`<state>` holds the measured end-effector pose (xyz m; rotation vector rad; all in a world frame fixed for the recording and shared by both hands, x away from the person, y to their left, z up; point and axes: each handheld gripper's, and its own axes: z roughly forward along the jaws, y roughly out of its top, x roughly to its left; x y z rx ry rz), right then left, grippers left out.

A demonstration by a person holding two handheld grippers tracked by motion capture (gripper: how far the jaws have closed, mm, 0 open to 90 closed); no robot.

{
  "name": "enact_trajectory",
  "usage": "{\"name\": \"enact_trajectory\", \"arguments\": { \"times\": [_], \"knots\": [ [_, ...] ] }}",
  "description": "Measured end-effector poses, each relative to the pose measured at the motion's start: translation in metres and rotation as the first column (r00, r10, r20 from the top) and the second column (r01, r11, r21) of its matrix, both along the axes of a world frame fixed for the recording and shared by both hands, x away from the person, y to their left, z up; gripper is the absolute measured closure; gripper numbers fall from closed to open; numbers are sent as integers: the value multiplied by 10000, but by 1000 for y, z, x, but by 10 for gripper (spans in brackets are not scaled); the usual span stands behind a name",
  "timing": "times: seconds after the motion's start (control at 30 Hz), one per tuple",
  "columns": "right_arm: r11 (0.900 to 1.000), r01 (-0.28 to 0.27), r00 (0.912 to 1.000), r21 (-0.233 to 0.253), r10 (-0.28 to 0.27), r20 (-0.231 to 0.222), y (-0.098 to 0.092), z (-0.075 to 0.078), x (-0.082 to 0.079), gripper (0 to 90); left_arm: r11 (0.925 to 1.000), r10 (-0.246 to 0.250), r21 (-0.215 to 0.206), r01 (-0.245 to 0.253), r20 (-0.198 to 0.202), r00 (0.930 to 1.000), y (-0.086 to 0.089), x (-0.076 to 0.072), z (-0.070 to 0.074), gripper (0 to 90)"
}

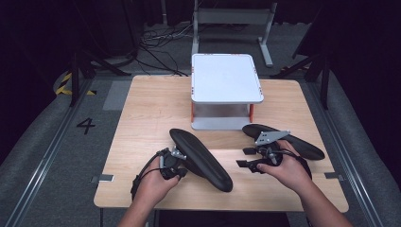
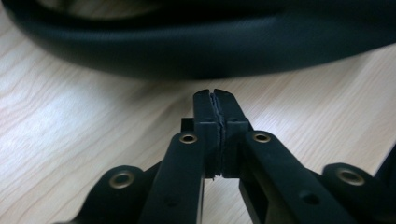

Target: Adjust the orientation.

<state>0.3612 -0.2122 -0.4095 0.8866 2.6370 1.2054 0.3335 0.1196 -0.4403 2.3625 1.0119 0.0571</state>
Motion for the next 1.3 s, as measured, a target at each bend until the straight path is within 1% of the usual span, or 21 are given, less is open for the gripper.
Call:
{"name": "enact_trajectory", "arguments": {
  "times": [0.03,0.23,0.27,0.33,0.47,0.5,0.57,0.6,0.63,0.7,0.73,0.8,0.83,0.9,0.97,1.0,1.07,1.1,1.17,1.27,1.3],
  "knots": [
    [10000,8,10000,-2,-8,-11,1,0,0,428,9999,-100,-33,101,164,9998,-1,1,3,873],
    [9999,157,9999,-27,-157,-37,4,-4,3,436,9993,-226,302,205,689,9974,-10,1,11,855],
    [9998,200,9998,-31,-200,-63,5,-5,3,438,9995,-230,240,213,729,9971,-11,1,13,849],
    [9996,293,9995,-32,-293,-126,6,-7,3,441,9995,-321,63,316,984,9946,-16,2,17,843],
    [9988,479,9987,-92,-480,-157,6,-12,4,451,9990,-449,-5,453,1207,9917,-24,4,21,837],
    [9975,683,9976,-185,-685,-80,6,-15,6,459,9986,-506,-62,518,1306,9901,-30,7,23,833],
    [9948,950,9955,-359,-950,3,7,-20,7,476,9980,-615,-68,630,1343,9890,-32,9,23,831],
    [9948,950,9955,-359,-950,3,7,-20,7,476,9981,-585,-107,605,1358,9890,-36,10,23,831],
    [9922,1018,9948,-717,-1013,109,11,-28,8,495,9974,-672,-143,699,1427,9875,-41,12,24,830],
    [9920,880,9961,-900,-884,-6,14,-35,8,508,9971,-677,-252,723,1515,9861,-45,12,25,833],
    [9932,773,9969,-875,-783,-76,16,-39,8,513,9967,-709,-274,763,1632,9840,-47,12,26,836],
    [9945,714,9971,-772,-732,-208,17,-41,7,516,9964,-673,-391,749,1696,9832,-48,12,26,844],
    [9973,539,9972,-505,-564,-490,21,-43,6,539,9957,-717,-439,810,1828,9805,-50,12,28,846],
    [9986,338,9981,-405,-359,-509,23,-44,5,563,9948,-777,-502,889,1932,9781,-52,10,30,852],
    [9998,128,9980,-162,-138,-617,26,-44,3,588,9935,-856,-574,982,1914,9778,-55,8,30,855],
    [9998,128,9980,-162,-138,-617,26,-44,3,588,9935,-856,-574,982,1914,9778,-55,8,30,855],
    [9999,-90,9975,66,94,-697,32,-43,-1,595,9922,-1010,-532,1131,1926,9761,-60,6,30,854],
    [9998,-189,9975,81,194,-674,34,-43,-2,595,9921,-1013,-537,1135,1919,9762,-62,4,30,854],
    [9994,-356,9975,46,358,-612,39,-42,-6,595,9888,-1267,-531,1396,1959,9724,-68,2,30,854],
    [9990,-447,9973,-67,442,-579,42,-41,-9,590,9866,-1421,-513,1549,1968,9701,-73,-1,30,852],
    [9986,-364,9982,-394,344,-501,41,-39,-11,592,9850,-1529,-502,1652,1900,9698,-77,-2,30,850]
  ]
}}
